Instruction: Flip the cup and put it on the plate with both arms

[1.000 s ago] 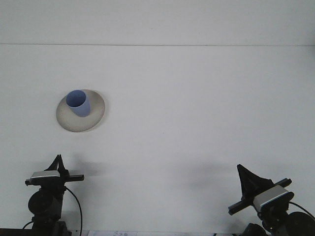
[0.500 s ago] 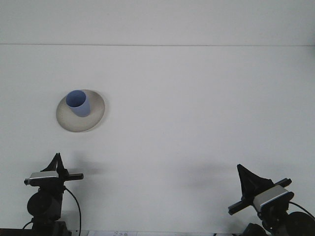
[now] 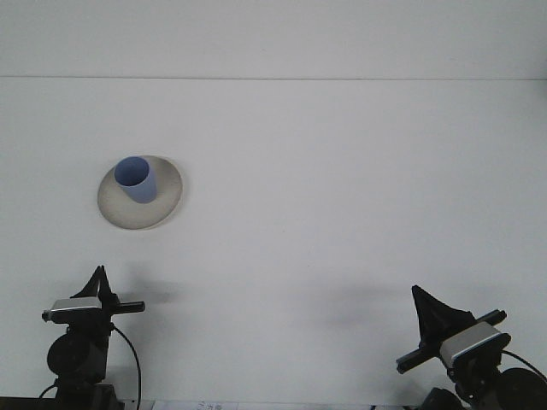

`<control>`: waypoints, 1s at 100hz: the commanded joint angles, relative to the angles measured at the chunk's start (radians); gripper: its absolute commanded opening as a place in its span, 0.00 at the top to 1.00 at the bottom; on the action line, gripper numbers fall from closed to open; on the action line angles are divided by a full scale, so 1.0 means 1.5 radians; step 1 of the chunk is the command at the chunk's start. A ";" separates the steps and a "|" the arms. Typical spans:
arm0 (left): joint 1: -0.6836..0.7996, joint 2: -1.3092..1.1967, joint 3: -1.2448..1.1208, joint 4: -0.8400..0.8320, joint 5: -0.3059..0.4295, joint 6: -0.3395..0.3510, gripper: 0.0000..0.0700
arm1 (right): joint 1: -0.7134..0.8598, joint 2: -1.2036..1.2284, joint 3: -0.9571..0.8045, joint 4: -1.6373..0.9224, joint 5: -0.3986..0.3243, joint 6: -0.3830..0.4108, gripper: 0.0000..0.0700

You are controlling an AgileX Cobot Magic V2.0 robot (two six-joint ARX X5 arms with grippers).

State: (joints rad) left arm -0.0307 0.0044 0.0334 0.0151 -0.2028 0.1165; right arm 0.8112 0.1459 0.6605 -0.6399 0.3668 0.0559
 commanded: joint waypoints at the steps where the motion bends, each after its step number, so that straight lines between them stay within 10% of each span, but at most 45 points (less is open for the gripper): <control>1: 0.000 -0.001 -0.013 0.009 0.001 -0.003 0.98 | 0.004 -0.001 0.005 0.007 0.000 -0.003 0.99; 26: 0.000 -0.001 -0.013 0.009 0.001 -0.003 0.98 | -0.197 -0.011 -0.038 0.066 -0.045 -0.025 0.99; 52: 0.000 -0.001 -0.013 0.009 0.001 -0.003 0.98 | -0.485 -0.086 -0.260 0.284 -0.300 -0.060 0.99; 100: 0.000 -0.001 -0.013 0.009 0.001 -0.003 0.98 | -0.550 -0.096 -0.432 0.391 -0.279 0.005 0.99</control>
State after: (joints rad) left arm -0.0307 0.0044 0.0334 0.0151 -0.2031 0.1165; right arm -0.0135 0.0036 0.0147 -0.0528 -0.0525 0.0494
